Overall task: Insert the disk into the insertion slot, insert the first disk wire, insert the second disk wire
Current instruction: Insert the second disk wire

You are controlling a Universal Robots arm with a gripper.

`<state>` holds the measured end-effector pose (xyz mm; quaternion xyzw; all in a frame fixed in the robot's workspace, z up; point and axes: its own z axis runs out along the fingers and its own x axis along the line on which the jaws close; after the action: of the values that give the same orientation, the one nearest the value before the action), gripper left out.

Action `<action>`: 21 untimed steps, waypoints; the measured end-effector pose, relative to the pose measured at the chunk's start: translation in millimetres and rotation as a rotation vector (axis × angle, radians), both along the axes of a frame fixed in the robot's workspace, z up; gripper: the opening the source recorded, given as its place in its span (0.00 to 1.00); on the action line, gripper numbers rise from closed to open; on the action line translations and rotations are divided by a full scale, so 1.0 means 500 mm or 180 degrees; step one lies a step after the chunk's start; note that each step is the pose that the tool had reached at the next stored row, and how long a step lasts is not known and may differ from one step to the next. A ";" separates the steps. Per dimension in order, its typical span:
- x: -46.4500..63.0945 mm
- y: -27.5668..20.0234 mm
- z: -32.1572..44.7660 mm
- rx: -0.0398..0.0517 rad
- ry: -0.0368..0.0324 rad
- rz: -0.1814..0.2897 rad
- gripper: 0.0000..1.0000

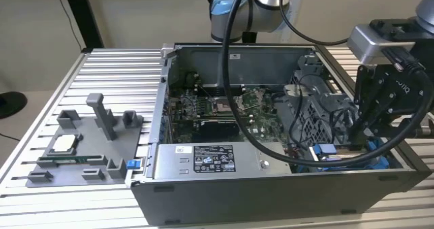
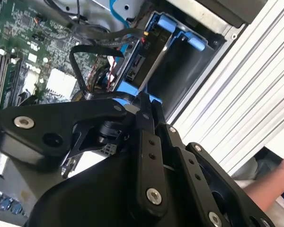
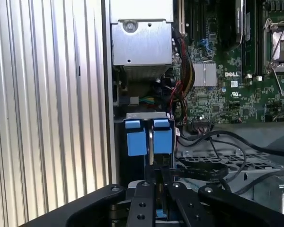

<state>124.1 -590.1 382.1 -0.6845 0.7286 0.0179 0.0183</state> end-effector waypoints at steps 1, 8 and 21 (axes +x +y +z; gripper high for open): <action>0.000 0.0000 0.000 0.0003 -0.0034 0.0000 0.00; 0.000 0.0001 -0.009 0.0018 -0.0147 -0.0023 0.00; 0.000 0.0014 -0.019 0.0018 -0.0173 -0.0104 0.00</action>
<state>124.1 -589.4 372.3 -0.6726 0.7389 0.0010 0.0403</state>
